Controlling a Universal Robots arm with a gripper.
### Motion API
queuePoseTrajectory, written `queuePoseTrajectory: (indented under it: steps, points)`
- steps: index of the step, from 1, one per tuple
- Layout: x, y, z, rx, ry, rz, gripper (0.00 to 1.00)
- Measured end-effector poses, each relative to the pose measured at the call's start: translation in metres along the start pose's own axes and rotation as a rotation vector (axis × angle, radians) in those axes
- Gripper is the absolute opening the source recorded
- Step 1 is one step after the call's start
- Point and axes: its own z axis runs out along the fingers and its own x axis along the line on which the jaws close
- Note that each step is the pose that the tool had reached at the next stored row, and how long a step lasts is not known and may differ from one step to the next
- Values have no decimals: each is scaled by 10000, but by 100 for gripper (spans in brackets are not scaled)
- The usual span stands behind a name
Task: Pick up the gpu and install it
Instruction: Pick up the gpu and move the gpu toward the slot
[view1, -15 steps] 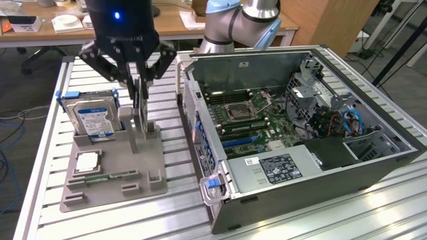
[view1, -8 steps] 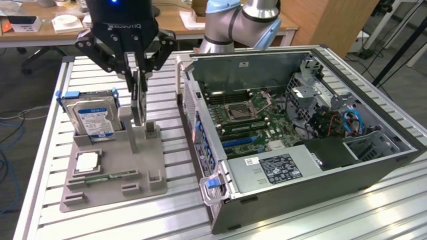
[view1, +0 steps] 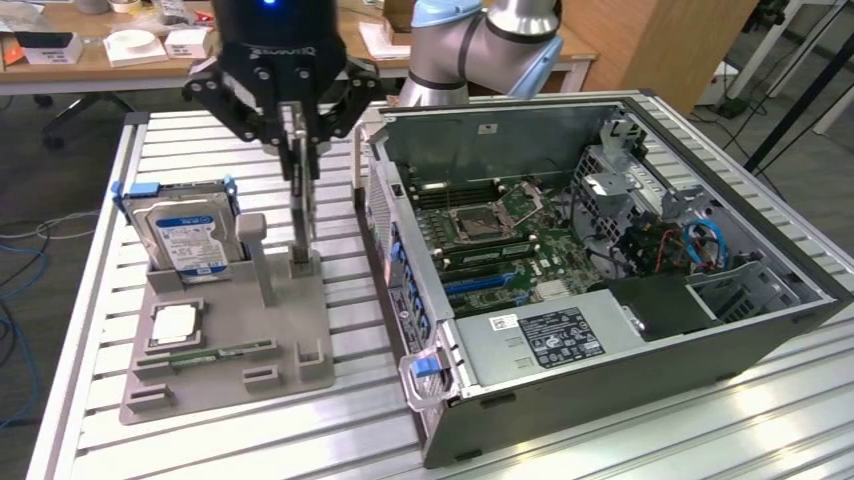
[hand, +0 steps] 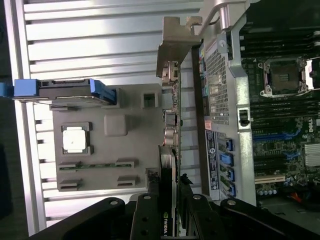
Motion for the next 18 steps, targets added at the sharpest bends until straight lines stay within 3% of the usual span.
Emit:
queuePoseTrajectory:
  steps: [9, 15, 18]
  points:
    - [-317, 38, 8, -23, 4, -22, 26]
    - [-436, 52, 12, -26, 9, -115, 26]
    - [-443, 52, 12, -25, 10, -115, 26]
